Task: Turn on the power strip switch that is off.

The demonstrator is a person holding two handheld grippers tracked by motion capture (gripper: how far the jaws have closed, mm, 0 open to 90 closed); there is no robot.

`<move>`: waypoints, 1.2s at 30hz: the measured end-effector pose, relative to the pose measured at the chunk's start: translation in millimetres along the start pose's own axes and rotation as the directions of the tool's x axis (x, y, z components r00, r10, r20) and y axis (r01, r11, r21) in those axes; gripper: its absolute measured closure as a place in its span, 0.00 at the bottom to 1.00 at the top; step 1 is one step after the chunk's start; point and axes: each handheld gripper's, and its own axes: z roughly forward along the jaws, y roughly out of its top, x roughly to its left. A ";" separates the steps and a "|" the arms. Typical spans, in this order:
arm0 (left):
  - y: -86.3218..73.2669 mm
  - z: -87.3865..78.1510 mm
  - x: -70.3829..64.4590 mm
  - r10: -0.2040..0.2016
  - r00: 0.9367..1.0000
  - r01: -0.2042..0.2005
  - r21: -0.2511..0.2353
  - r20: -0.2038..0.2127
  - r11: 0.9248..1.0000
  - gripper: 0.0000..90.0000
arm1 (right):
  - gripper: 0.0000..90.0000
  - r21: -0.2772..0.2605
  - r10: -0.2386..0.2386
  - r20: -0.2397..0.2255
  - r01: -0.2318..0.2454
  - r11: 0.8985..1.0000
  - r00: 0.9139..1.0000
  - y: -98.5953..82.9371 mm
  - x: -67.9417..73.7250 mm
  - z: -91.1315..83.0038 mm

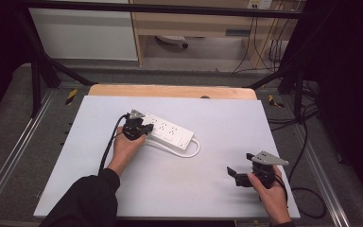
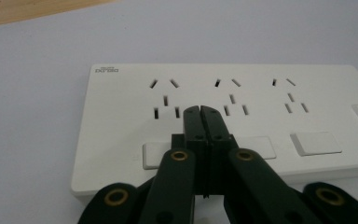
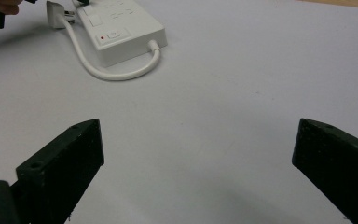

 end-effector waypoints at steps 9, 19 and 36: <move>1.2 -2.0 0.6 0.003 1.000 -0.004 -0.011 -0.007 1.000 1.00 | 0.03 -0.002 -0.001 0.000 0.001 1.000 1.000 0.1 0.0 -0.1; 4.0 -6.7 1.6 -0.017 1.000 0.016 -0.037 -0.026 0.999 0.82 | 0.03 -0.002 -0.002 0.001 0.002 1.000 1.000 0.2 0.2 -0.1; 8.4 -9.2 -0.4 -0.062 0.996 0.059 -0.054 -0.059 0.997 0.28 | 0.03 -0.001 -0.003 -0.001 0.003 1.000 1.000 0.2 0.3 0.3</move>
